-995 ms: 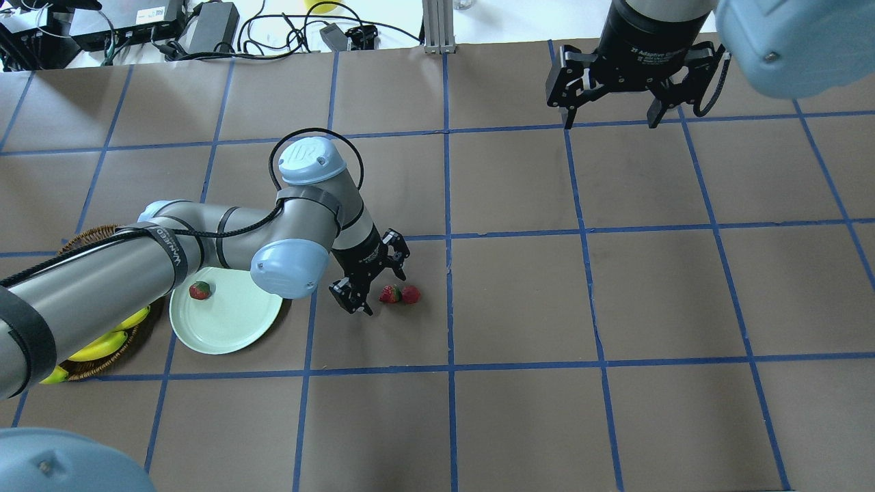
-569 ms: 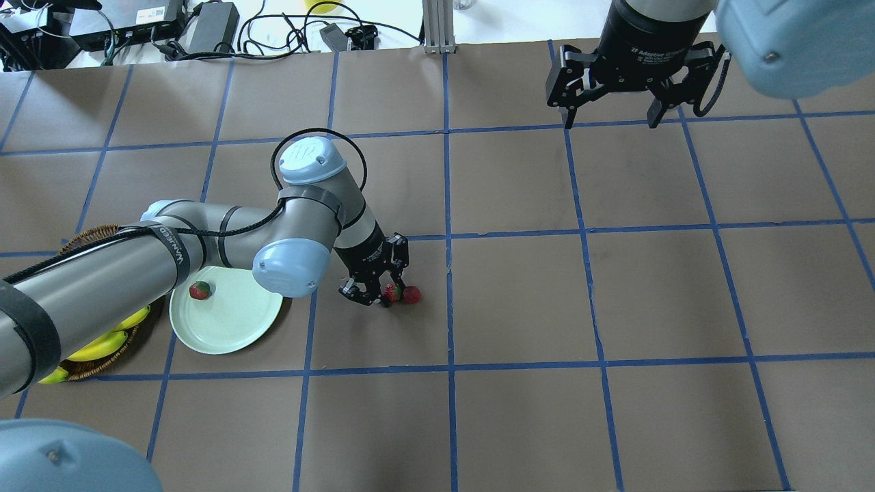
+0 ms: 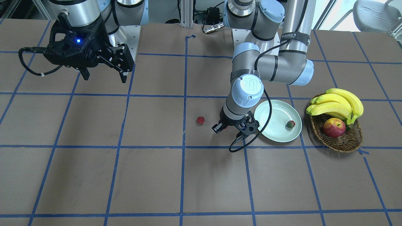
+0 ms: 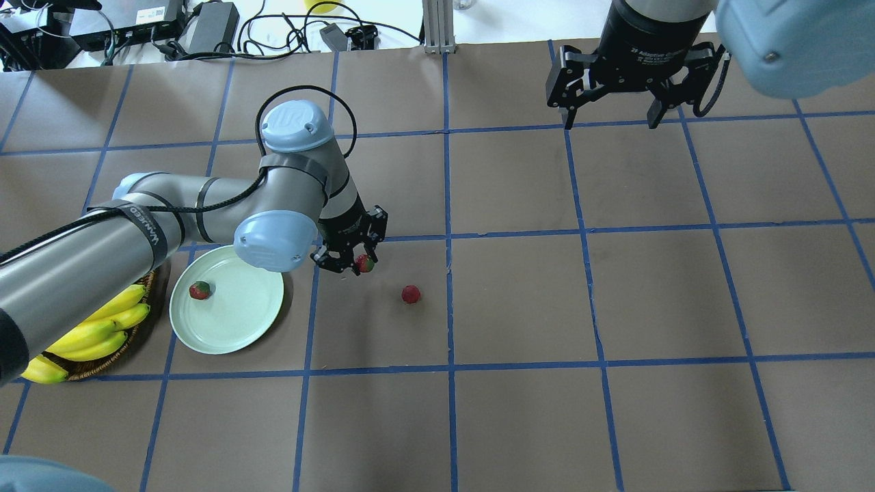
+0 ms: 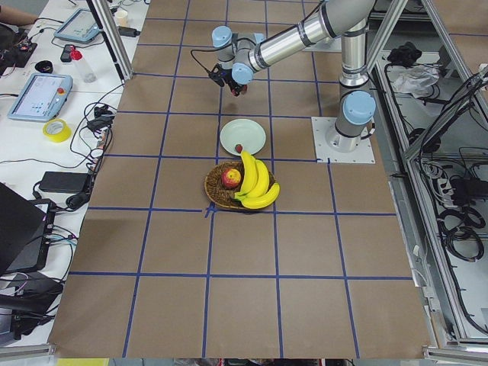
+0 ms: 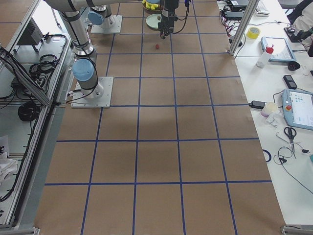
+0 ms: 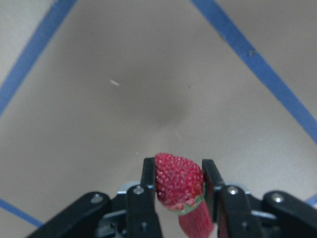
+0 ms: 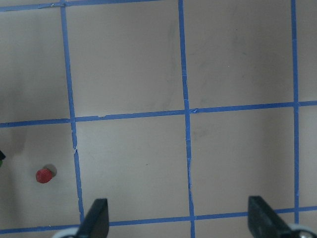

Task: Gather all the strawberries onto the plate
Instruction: 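Carry the strawberry onto the green plate and release it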

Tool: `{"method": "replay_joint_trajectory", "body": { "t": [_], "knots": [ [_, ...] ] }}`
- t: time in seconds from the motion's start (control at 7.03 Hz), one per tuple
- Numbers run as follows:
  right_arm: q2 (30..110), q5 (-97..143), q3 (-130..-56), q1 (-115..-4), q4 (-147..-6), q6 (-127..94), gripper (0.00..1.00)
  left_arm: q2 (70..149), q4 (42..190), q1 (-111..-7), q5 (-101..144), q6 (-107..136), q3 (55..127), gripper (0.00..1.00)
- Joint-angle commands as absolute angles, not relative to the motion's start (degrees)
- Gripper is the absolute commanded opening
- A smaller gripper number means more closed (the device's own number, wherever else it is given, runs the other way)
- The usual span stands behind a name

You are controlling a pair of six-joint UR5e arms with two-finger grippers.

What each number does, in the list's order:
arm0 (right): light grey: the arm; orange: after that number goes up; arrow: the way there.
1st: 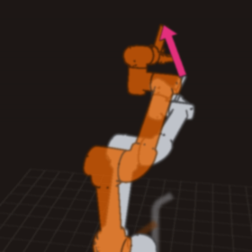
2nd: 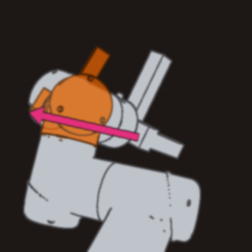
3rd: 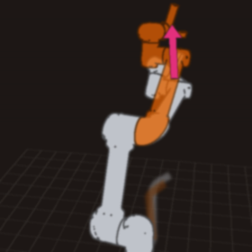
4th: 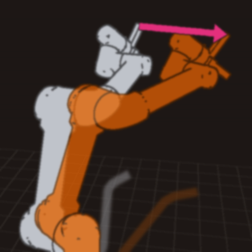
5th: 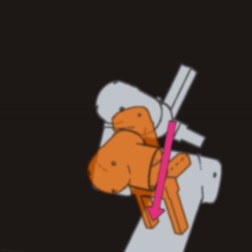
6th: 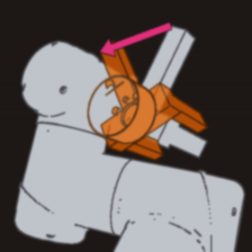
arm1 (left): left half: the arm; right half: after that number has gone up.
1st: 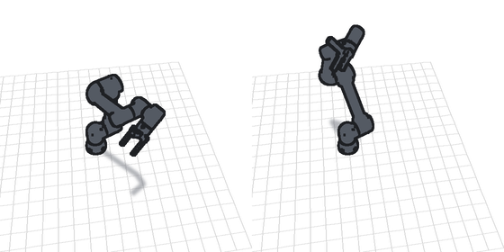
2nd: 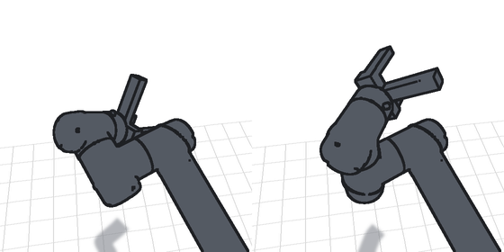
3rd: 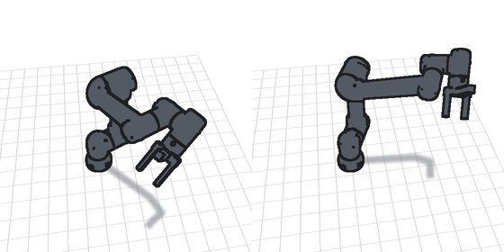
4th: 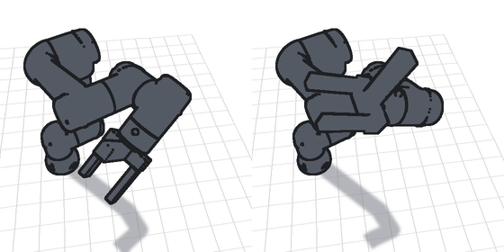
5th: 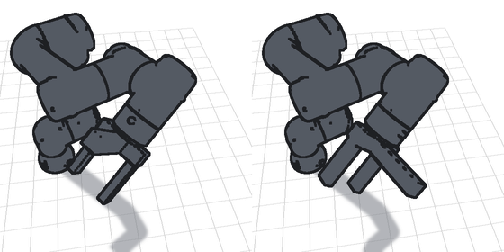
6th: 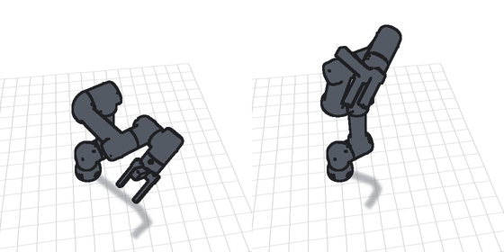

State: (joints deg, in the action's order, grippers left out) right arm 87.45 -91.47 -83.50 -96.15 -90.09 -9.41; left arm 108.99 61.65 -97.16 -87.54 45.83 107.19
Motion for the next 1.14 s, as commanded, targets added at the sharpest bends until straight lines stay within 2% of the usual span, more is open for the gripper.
{"method": "replay_joint_trajectory", "body": {
  "t": [0.0,0.71,0.85,1.0],
  "knots": [
    [87.45,-91.32,-83.5,-96.15,-90.09,-9.4,1.0,106.01,67.48,-90.13,-93.49,28.65,105.64,0.0],
    [87.45,-91.49,-83.5,-96.15,-90.09,-9.4,1.0,105.29,70.76,-78.58,-99.75,8.9,110.56,0.0],
    [87.45,-91.58,-83.5,-96.24,-90.0,-9.4,1.0,105.29,70.75,-78.57,-99.67,8.7,110.65,0.73],
    [87.45,-91.67,-83.5,-96.15,-90.0,-9.4,1.0,105.12,70.58,-78.57,-99.41,8.27,110.39,1.0]
  ]
}}
